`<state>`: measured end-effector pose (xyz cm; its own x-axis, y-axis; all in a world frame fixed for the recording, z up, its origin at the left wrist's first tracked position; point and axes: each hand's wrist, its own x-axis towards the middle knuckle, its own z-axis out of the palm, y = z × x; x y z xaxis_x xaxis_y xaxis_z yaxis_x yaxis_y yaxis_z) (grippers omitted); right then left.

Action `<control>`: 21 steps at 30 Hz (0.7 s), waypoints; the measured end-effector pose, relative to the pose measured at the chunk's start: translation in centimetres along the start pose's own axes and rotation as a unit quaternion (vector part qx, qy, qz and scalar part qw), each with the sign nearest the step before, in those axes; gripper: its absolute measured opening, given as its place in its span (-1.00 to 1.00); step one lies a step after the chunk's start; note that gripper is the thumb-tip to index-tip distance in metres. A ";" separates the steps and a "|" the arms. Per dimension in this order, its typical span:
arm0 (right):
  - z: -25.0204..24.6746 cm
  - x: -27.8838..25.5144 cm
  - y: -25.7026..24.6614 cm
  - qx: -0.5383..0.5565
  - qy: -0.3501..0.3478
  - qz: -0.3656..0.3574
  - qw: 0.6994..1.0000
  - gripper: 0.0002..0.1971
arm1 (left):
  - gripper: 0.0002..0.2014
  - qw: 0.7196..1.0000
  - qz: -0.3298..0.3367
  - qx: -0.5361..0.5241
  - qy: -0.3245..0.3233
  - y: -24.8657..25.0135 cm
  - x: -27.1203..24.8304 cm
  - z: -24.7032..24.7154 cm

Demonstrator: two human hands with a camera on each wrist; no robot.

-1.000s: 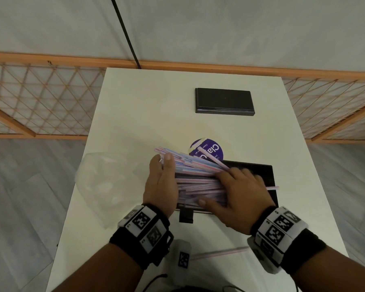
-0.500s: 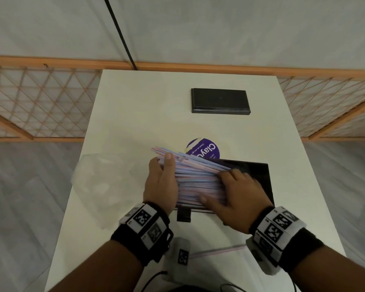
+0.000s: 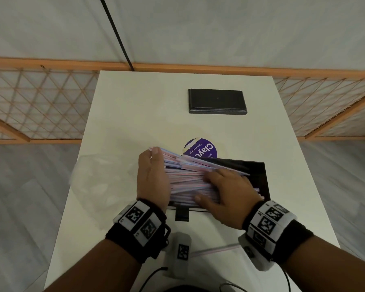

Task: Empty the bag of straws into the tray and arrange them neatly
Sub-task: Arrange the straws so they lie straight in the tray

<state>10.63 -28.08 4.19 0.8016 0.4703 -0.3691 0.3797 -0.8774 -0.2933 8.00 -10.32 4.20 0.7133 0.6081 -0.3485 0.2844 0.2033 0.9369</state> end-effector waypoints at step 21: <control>0.4 1.3 -2.4 -0.047 0.013 0.011 0.999 -0.29 | -0.67 0.998 0.045 -0.013 -0.051 0.5 -0.9 0.4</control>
<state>10.56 -25.29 4.09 0.8217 0.4484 -0.3517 0.4017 -0.8935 -0.2007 7.71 -11.07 4.99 0.7966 0.5442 -0.2630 0.2011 0.1716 0.9644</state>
